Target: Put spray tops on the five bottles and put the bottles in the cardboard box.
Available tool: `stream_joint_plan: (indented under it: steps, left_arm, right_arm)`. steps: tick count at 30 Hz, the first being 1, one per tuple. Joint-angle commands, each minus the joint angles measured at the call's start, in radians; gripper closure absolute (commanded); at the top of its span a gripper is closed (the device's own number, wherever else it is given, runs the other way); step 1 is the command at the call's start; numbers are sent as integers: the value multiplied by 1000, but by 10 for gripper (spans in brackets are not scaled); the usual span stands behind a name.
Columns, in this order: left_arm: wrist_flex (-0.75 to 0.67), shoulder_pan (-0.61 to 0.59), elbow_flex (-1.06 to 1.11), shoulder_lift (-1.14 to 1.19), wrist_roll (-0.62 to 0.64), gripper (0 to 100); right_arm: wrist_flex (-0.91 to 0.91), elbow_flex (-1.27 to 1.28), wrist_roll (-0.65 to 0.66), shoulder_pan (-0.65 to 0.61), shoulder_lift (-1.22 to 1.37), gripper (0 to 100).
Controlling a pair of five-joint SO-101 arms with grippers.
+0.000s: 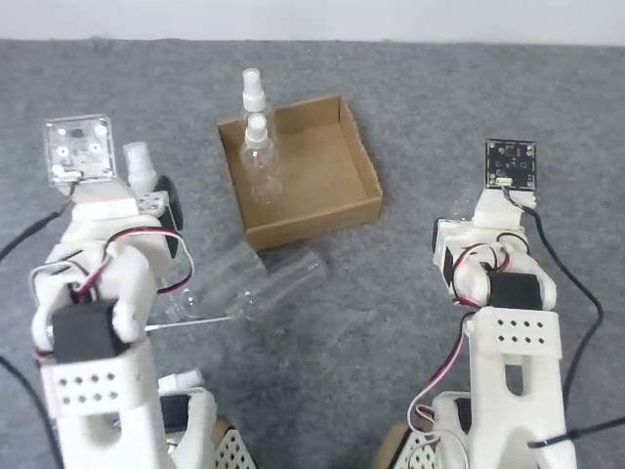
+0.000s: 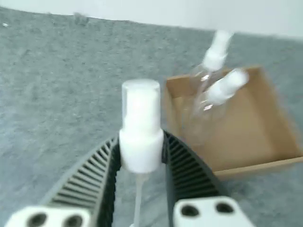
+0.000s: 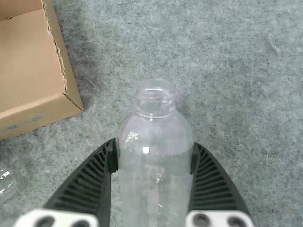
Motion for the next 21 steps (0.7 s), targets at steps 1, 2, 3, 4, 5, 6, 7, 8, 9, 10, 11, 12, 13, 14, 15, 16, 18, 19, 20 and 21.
stream_joint_plan:
  steps: [1,2,3,4,5,6,7,8,9,10,11,12,13,14,15,16,18,19,20,21]
  left_arm:
    - [-51,41,-30,-100,43,987]
    - [-51,43,-21,-118,54,987]
    - [-54,43,-5,-137,68,987]
    - [-57,43,12,-153,77,987]
    - [-69,43,33,-170,80,987]
    - [-87,43,64,-189,83,987]
    - [-110,43,94,-207,81,987]
    - [-137,43,125,-224,81,987]
    - [-161,43,157,-242,81,987]
    - [-184,43,186,-259,81,987]
    - [-201,44,214,-276,81,987]
    - [-218,44,240,-295,81,987]
    - [-229,44,263,-311,81,987]
    - [-238,44,283,-328,83,987]
    - [-241,44,297,-345,83,987]
    - [-244,44,311,-364,83,987]
    - [-241,44,331,-402,83,987]
    - [-241,44,343,-420,83,987]
    - [-241,44,355,-440,83,987]
    - [-241,49,369,-459,83,987]
  right_arm:
    - [-18,-15,-5,-10,-31,902]
    - [-18,-15,-5,-10,-35,902]
    - [-18,-15,-6,-8,-38,902]
    - [-16,-15,-6,-7,-39,902]
    - [-16,-15,-6,-5,-39,902]
    - [-16,-15,-6,-5,-39,902]
    - [-16,-15,-6,-7,-39,902]
    - [-16,-15,-6,-10,-39,902]
    - [-16,-15,-6,-12,-39,902]
    - [-18,-15,-8,-12,-39,902]
    - [-18,-15,-8,-12,-39,902]
    - [-18,-15,-8,-13,-39,902]
    - [-18,-15,-8,-18,-39,902]
    - [-18,-15,-8,-19,-39,902]
    - [-18,-15,-8,-22,-39,902]
    - [-16,-15,-8,-22,-39,902]
    - [-16,-15,-8,-22,-39,902]
    - [-16,-15,-8,-22,-39,902]
    - [-16,-15,-8,-22,-39,902]
    - [-16,-15,-8,-22,-39,902]
